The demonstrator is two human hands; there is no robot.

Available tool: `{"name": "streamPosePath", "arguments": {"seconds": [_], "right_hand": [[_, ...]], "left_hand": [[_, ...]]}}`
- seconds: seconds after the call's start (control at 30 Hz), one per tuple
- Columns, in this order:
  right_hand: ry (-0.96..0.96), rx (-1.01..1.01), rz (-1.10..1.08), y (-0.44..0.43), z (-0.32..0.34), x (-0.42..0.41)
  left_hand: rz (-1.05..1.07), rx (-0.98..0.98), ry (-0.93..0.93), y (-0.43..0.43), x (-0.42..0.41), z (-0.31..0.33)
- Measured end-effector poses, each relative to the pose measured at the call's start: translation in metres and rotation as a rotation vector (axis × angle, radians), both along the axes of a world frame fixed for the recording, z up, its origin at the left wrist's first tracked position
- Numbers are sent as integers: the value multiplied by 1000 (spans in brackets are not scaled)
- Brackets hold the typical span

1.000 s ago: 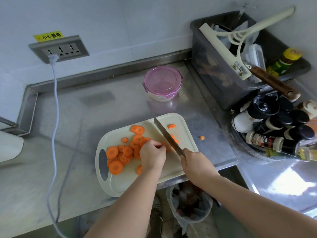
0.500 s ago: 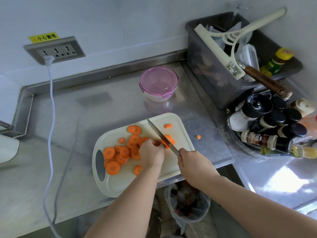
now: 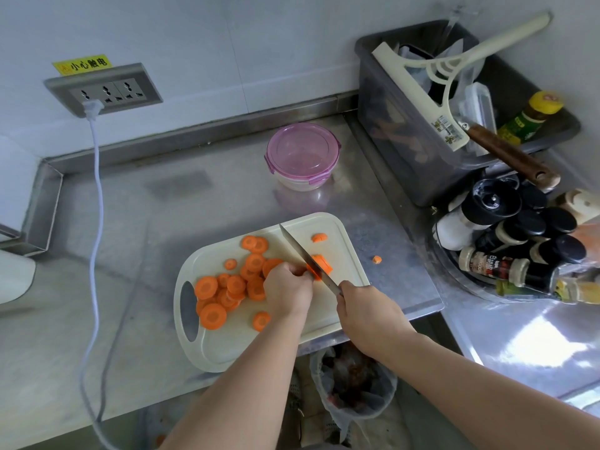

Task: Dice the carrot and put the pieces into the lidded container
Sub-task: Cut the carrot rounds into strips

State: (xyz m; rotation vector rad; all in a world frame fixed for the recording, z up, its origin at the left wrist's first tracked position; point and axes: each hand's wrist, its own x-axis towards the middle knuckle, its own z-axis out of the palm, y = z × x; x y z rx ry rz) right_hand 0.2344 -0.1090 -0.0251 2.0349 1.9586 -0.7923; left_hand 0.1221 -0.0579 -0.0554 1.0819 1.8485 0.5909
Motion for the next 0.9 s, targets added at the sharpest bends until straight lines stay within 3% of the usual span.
{"name": "streamPosePath", "arguments": {"seconds": [0.9], "right_hand": [[-76,-52,31,1,-15,-6]], "left_hand": [[-6,-11,85,2,1,-3]]}}
